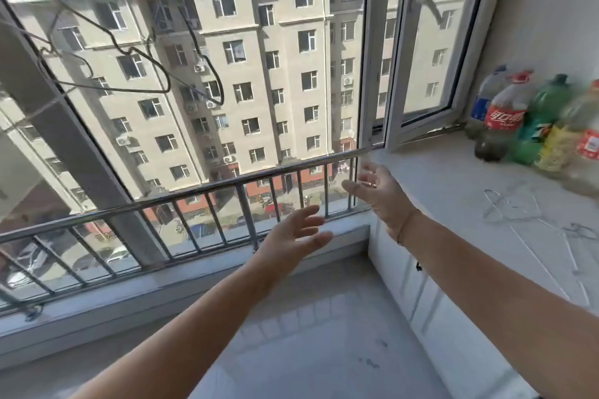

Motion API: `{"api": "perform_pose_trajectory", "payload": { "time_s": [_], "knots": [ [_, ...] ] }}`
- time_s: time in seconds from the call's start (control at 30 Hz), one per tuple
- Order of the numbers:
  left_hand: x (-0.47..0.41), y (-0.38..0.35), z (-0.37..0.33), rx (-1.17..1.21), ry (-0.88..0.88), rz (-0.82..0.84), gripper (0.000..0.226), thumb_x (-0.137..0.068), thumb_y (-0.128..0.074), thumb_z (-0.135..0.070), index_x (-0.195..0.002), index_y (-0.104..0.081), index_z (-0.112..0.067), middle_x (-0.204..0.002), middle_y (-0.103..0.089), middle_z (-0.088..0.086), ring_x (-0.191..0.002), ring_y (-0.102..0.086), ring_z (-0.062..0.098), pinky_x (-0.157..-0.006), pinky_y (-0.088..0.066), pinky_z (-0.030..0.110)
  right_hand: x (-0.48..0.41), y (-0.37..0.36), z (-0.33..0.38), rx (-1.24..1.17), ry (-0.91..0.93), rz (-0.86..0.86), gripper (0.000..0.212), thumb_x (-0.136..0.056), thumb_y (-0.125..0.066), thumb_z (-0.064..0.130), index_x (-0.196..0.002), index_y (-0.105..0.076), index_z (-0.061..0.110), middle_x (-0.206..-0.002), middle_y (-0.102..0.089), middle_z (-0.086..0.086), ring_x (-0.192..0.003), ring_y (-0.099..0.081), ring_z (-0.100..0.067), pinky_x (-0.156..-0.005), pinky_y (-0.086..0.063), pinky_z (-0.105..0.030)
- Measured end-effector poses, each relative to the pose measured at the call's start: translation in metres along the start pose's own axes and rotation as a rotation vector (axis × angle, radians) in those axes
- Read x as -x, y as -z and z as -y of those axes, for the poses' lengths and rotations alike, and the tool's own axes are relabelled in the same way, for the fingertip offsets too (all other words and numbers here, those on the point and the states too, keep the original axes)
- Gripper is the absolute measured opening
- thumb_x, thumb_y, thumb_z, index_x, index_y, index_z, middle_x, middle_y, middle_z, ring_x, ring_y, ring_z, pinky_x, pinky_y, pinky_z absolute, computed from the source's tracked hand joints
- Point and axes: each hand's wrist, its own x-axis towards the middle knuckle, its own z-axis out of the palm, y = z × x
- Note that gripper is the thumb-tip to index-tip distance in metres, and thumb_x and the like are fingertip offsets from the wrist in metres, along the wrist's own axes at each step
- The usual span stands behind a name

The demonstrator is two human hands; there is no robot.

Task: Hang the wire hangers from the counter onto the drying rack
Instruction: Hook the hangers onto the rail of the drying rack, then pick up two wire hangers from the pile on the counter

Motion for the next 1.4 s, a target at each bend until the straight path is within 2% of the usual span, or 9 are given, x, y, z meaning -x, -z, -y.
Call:
{"api": "perform_pose_trajectory", "payload": {
  "time_s": [0.13, 0.27, 0.4, 0.5, 0.6, 0.77, 0.93, 1.13, 1.4],
  "knots": [
    [-0.022, -0.053, 0.010, -0.004, 0.025, 0.129, 0.059, -0.081, -0.071, -0.025, -0.134, -0.045, -0.022, -0.122, -0.060, -0.001, -0.113, -0.059, 0.010, -0.090, -0.051, 0.021, 0.024, 0.062, -0.021, 0.035, -0.051, -0.172, 0.067, -0.080, -0.070, 0.026, -0.136, -0.036, 0.011, -0.128, -0.047, -0.010, -0.117, -0.048, -0.022, -0.091, -0.041, -0.027],
    [-0.040, -0.115, 0.016, -0.017, 0.047, 0.236, 0.057, -0.079, -0.072, -0.025, -0.130, -0.047, -0.022, -0.117, -0.060, -0.002, -0.106, -0.059, 0.006, -0.081, -0.050, 0.014, 0.055, 0.123, -0.047, 0.045, -0.142, -0.319, 0.064, -0.081, -0.070, 0.023, -0.135, -0.038, 0.010, -0.123, -0.049, -0.011, -0.110, -0.050, -0.019, -0.087, -0.039, -0.025],
    [-0.053, -0.180, 0.019, -0.022, 0.073, 0.348, 0.065, -0.073, -0.077, -0.035, -0.129, -0.050, -0.018, -0.116, -0.061, 0.002, -0.108, -0.060, 0.013, -0.086, -0.050, 0.021, 0.088, 0.187, -0.073, 0.036, -0.219, -0.456, 0.063, -0.081, -0.070, 0.022, -0.134, -0.040, 0.011, -0.119, -0.050, -0.010, -0.109, -0.051, -0.020, -0.086, -0.039, -0.027],
    [-0.061, -0.222, 0.017, -0.039, 0.090, 0.379, 0.053, -0.078, -0.074, -0.027, -0.126, -0.052, -0.021, -0.116, -0.061, -0.001, -0.108, -0.060, 0.012, -0.079, -0.049, 0.015, 0.109, 0.233, -0.090, 0.025, -0.269, -0.546, 0.060, -0.080, -0.071, 0.022, -0.131, -0.042, 0.011, -0.116, -0.051, -0.010, -0.106, -0.052, -0.020, -0.081, -0.041, -0.027],
    [-0.069, -0.266, 0.020, -0.045, 0.101, 0.417, 0.049, -0.077, -0.075, -0.028, -0.121, -0.053, -0.027, -0.117, -0.062, -0.001, -0.108, -0.060, 0.012, -0.088, -0.047, 0.022, 0.131, 0.281, -0.107, 0.020, -0.312, -0.616, 0.059, -0.079, -0.072, 0.022, -0.129, -0.043, 0.013, -0.109, -0.052, -0.008, -0.101, -0.052, -0.018, -0.069, -0.042, -0.022],
    [-0.074, -0.340, 0.028, -0.076, 0.139, 0.472, 0.046, -0.078, -0.074, -0.031, -0.120, -0.053, -0.031, -0.116, -0.061, -0.008, -0.107, -0.059, 0.007, -0.093, -0.047, 0.026, 0.170, 0.354, -0.144, 0.024, -0.402, -0.747, 0.048, -0.079, -0.071, 0.018, -0.122, -0.049, 0.010, -0.098, -0.052, -0.005, -0.091, -0.051, -0.016, -0.066, -0.041, -0.021],
    [-0.075, -0.409, 0.037, -0.083, 0.178, 0.515, 0.044, -0.081, -0.071, -0.030, -0.121, -0.053, -0.028, -0.115, -0.060, -0.008, -0.107, -0.058, 0.008, -0.076, -0.044, 0.015, 0.219, 0.422, -0.182, 0.000, -0.497, -0.917, 0.041, -0.079, -0.071, 0.013, -0.114, -0.052, 0.006, -0.103, -0.056, -0.011, -0.097, -0.053, -0.021, -0.085, -0.042, -0.031],
    [-0.076, -0.479, 0.053, -0.142, 0.226, 0.601, 0.045, -0.082, -0.070, -0.033, -0.123, -0.053, -0.025, -0.115, -0.060, -0.008, -0.106, -0.058, 0.006, -0.074, -0.041, 0.013, 0.290, 0.475, -0.215, -0.017, -0.628, -1.238, 0.036, -0.077, -0.070, 0.014, -0.110, -0.058, 0.004, -0.107, -0.063, -0.014, -0.094, -0.057, -0.024, -0.087, -0.043, -0.033],
    [-0.080, -0.568, 0.070, -0.216, 0.225, 0.828, 0.036, -0.081, -0.071, -0.028, -0.114, -0.058, -0.022, -0.109, -0.063, -0.003, -0.102, -0.060, 0.012, -0.080, -0.046, 0.018, 0.351, 0.498, -0.231, -0.015, -0.679, -1.479, 0.032, -0.081, -0.065, 0.008, -0.112, -0.059, 0.000, -0.102, -0.062, -0.015, -0.089, -0.055, -0.019, -0.079, -0.039, -0.025]
  ]
}}
